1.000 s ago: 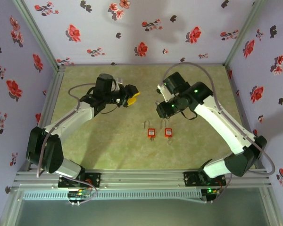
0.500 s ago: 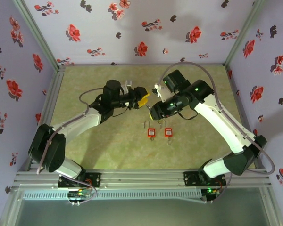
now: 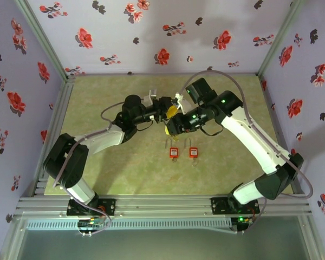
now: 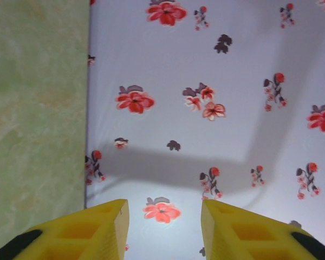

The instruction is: Unlock with the key

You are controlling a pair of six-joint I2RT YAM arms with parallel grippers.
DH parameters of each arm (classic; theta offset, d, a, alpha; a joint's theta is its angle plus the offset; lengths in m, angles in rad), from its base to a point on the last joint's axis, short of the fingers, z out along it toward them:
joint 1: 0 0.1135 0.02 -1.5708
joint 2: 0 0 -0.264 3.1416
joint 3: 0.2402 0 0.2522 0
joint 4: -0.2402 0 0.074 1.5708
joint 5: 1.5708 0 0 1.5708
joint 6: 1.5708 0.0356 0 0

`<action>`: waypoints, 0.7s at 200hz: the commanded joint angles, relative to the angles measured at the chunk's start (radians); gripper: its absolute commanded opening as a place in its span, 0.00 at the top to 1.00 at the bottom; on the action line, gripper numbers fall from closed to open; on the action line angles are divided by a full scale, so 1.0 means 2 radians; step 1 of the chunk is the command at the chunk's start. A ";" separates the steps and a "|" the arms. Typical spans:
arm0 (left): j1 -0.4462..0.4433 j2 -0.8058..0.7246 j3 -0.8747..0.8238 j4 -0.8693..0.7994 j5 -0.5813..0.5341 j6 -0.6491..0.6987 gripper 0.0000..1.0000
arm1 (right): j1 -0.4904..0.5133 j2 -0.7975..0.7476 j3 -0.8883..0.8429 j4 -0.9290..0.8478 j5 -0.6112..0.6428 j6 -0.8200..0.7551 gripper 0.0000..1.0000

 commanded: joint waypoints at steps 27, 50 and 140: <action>-0.010 -0.024 -0.016 0.082 0.010 -0.029 0.63 | -0.031 0.001 -0.010 0.037 -0.021 0.011 1.00; -0.014 -0.030 -0.023 0.102 0.009 -0.041 0.64 | -0.043 0.005 -0.012 0.040 -0.015 0.010 1.00; -0.017 -0.034 -0.032 0.127 0.007 -0.054 0.64 | -0.084 -0.012 -0.039 0.071 -0.055 0.032 1.00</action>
